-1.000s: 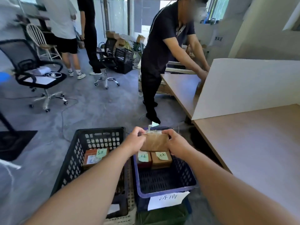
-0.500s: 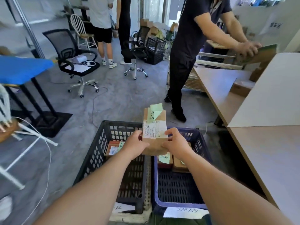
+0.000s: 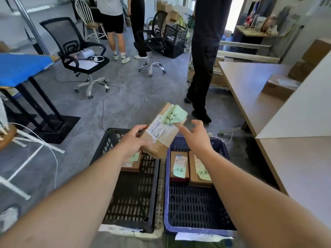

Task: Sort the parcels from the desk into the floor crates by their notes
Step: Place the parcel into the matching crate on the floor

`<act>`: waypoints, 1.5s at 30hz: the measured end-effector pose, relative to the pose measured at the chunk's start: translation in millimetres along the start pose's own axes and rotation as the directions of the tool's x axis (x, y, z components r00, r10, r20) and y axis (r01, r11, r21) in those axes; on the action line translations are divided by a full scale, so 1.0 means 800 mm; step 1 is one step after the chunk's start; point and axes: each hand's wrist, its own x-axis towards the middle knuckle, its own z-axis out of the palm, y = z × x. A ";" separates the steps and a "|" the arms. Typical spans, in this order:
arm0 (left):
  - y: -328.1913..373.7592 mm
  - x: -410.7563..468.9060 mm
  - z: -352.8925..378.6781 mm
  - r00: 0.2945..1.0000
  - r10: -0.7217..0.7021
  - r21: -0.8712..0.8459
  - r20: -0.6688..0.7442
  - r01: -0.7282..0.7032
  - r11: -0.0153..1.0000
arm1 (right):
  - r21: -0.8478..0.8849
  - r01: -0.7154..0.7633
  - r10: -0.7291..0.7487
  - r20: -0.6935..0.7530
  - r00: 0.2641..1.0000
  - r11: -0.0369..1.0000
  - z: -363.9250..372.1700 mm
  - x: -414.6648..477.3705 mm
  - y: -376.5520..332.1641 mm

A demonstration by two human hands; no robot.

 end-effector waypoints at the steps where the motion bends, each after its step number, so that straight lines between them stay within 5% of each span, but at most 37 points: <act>1: 0.000 0.002 -0.006 1.000 -0.008 0.025 0.019 0.007 1.000 | 0.026 -0.002 0.003 -0.031 1.000 1.000 -0.002 0.005 0.001; 9: -0.002 0.015 -0.038 0.988 -0.070 0.077 0.137 0.060 0.995 | 0.124 -0.040 0.013 0.206 0.978 0.991 0.013 0.041 0.000; 17: -0.005 0.024 -0.063 0.995 -0.088 0.013 -0.038 0.088 0.996 | 0.234 -0.123 0.017 0.410 0.912 0.964 0.041 0.054 0.010; 25: -0.024 0.037 -0.098 0.995 -0.101 0.021 -0.020 0.101 0.995 | 0.152 -0.193 0.137 0.317 0.938 0.969 0.081 0.070 -0.012; 34: -0.053 0.103 -0.190 0.979 -0.061 -0.164 -0.192 0.030 0.986 | 0.361 -0.234 0.160 0.223 0.962 0.903 0.168 0.066 -0.057; 39: -0.081 0.118 -0.219 0.994 0.069 0.102 -0.086 -0.060 0.993 | 0.343 -0.216 0.220 0.028 0.975 0.914 0.224 0.076 -0.083; 45: -0.124 0.143 -0.241 0.995 0.056 0.168 -0.087 -0.041 0.985 | 0.242 -0.143 0.170 -0.095 0.981 0.960 0.280 0.070 -0.070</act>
